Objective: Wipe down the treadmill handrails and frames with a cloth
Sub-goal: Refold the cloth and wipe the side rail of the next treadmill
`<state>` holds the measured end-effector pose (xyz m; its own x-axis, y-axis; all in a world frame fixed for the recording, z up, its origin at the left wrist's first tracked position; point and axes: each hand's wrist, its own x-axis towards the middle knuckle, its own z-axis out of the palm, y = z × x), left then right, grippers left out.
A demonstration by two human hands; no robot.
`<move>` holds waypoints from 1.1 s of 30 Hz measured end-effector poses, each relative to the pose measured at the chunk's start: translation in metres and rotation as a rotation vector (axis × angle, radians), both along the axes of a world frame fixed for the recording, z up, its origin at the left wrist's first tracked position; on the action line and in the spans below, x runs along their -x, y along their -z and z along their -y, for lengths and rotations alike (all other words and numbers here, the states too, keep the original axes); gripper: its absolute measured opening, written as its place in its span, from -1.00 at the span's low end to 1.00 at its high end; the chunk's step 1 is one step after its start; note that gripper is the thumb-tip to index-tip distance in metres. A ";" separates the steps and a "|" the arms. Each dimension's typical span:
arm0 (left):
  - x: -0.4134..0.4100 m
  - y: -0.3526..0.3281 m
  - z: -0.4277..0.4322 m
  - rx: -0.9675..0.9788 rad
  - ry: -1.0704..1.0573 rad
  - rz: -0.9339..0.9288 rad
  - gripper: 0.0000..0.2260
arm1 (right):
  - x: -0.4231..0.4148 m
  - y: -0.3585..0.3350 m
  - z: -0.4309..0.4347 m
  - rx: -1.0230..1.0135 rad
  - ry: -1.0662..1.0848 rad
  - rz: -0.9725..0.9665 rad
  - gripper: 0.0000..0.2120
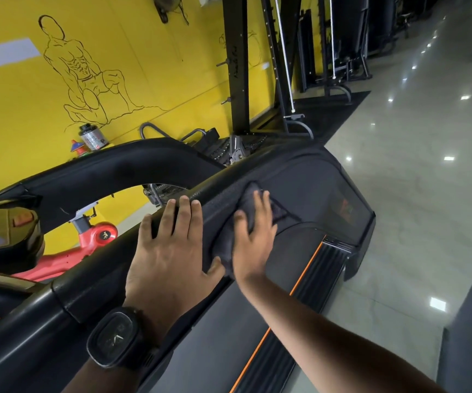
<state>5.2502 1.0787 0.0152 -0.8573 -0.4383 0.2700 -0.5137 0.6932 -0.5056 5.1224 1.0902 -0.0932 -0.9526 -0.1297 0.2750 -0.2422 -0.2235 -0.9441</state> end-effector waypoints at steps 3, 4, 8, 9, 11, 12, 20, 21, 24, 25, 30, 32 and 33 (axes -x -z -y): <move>0.007 0.000 0.000 -0.013 0.013 -0.017 -0.17 | 0.007 -0.003 -0.005 -0.088 -0.018 -0.579 -0.52; 0.008 -0.001 0.001 -0.016 0.013 -0.019 -0.17 | 0.024 -0.005 -0.004 -0.117 0.007 -0.653 -0.53; 0.011 0.000 0.001 -0.014 0.010 -0.009 -0.15 | 0.051 0.005 -0.001 -0.022 0.050 -0.117 -0.50; 0.012 0.000 0.001 -0.017 0.010 -0.009 -0.15 | 0.041 0.005 -0.002 -0.018 0.032 -0.019 -0.49; 0.016 0.000 0.001 -0.024 0.010 -0.009 -0.15 | 0.023 0.005 -0.004 -0.046 -0.002 -0.166 -0.49; 0.019 0.001 0.001 -0.024 0.012 -0.010 -0.15 | 0.022 0.003 -0.007 -0.067 -0.016 -0.361 -0.50; 0.036 0.003 0.000 -0.023 0.027 -0.008 -0.14 | 0.043 0.009 0.000 -0.001 0.032 0.015 -0.48; 0.039 0.003 -0.001 -0.024 0.028 -0.005 -0.15 | 0.034 0.011 0.000 -0.013 0.022 -0.083 -0.48; 0.047 0.003 -0.001 -0.019 0.034 0.005 -0.16 | 0.048 0.009 -0.006 -0.107 0.005 -0.580 -0.51; 0.048 0.003 -0.001 -0.020 0.037 0.004 -0.16 | 0.063 0.005 -0.006 -0.129 0.017 -0.634 -0.51; 0.055 0.004 0.002 -0.015 0.036 0.022 -0.14 | 0.088 0.011 0.000 -0.014 0.076 -0.030 -0.50; 0.060 0.005 0.002 -0.018 0.038 0.021 -0.14 | 0.075 0.009 -0.001 -0.024 0.042 -0.085 -0.49; 0.064 0.006 0.001 -0.018 0.041 0.019 -0.15 | 0.072 0.007 -0.004 -0.036 0.021 -0.234 -0.50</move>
